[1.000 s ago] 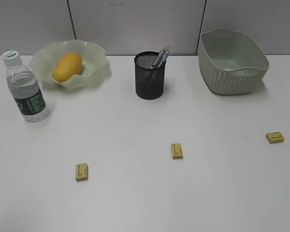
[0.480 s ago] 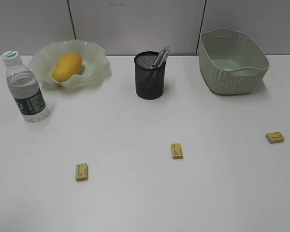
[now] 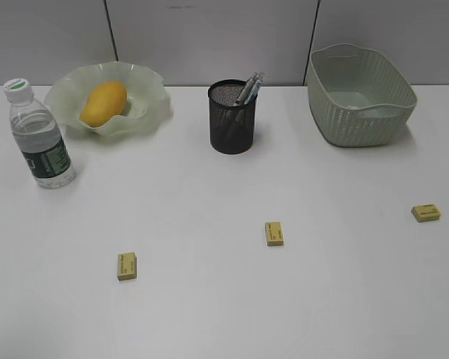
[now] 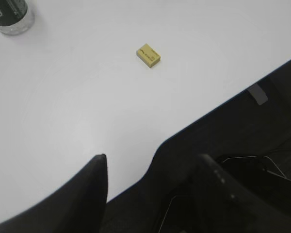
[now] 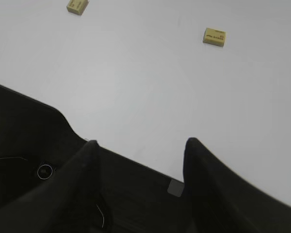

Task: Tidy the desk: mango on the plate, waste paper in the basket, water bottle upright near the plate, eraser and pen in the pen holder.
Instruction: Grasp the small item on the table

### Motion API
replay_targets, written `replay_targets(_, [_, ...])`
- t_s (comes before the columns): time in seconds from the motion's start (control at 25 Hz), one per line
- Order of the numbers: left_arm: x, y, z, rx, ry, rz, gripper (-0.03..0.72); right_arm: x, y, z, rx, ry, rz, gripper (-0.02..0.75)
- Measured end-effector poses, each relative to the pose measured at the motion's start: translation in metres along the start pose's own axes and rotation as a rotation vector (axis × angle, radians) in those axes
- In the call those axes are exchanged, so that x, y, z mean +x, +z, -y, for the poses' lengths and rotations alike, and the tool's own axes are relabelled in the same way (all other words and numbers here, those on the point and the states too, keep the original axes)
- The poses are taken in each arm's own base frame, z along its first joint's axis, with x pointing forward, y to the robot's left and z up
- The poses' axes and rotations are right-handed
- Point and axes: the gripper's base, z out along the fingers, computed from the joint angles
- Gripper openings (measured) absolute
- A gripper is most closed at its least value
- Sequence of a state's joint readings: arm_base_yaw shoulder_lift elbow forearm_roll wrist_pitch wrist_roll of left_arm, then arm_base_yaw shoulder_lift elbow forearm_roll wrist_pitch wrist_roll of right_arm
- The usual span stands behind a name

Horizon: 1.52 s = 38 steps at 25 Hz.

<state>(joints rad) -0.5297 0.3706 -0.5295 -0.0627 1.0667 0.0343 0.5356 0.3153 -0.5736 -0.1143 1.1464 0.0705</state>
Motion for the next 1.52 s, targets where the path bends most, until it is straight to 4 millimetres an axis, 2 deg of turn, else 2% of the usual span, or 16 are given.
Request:
replay_targets(0.2, [-0.012, 0.006, 0.0, -0.001, -0.003, -0.027, 0.435, 0.003, 0.003, 0.0, 0.0, -0.001, -0.014, 0.439])
replay_targets(0.44, [-0.053, 0.027, -0.002, -0.002, -0.011, -0.076, 0.435, 0.003, 0.006, -0.001, -0.001, -0.004, -0.006, 0.439])
replay_targets(0.52, [-0.068, 0.038, -0.002, -0.001, -0.029, -0.114, 0.436, 0.003, 0.008, -0.001, -0.001, -0.005, -0.006, 0.439])
replay_targets(0.64, [-0.09, 0.068, -0.004, -0.008, -0.104, -0.232, 0.435, 0.004, 0.009, -0.001, -0.002, -0.005, -0.009, 0.438])
replay_targets(0.96, [-0.138, 0.134, -0.001, 0.036, -0.234, -0.395, 0.435, 0.004, 0.009, -0.001, -0.003, -0.005, -0.008, 0.438])
replay_targets(1.08, [-0.147, 0.158, -0.001, 0.044, -0.27, -0.45, 0.435, 0.004, 0.009, -0.001, -0.004, -0.005, -0.007, 0.438])
replay_targets(1.2, [-0.149, 0.183, -0.001, 0.036, -0.321, -0.514, 0.435, 0.004, 0.009, -0.001, -0.004, -0.005, -0.007, 0.438])
replay_targets(1.52, [-0.131, 0.233, -0.004, -0.012, -0.402, -0.644, 0.435, 0.004, 0.009, -0.001, -0.004, -0.007, -0.006, 0.438])
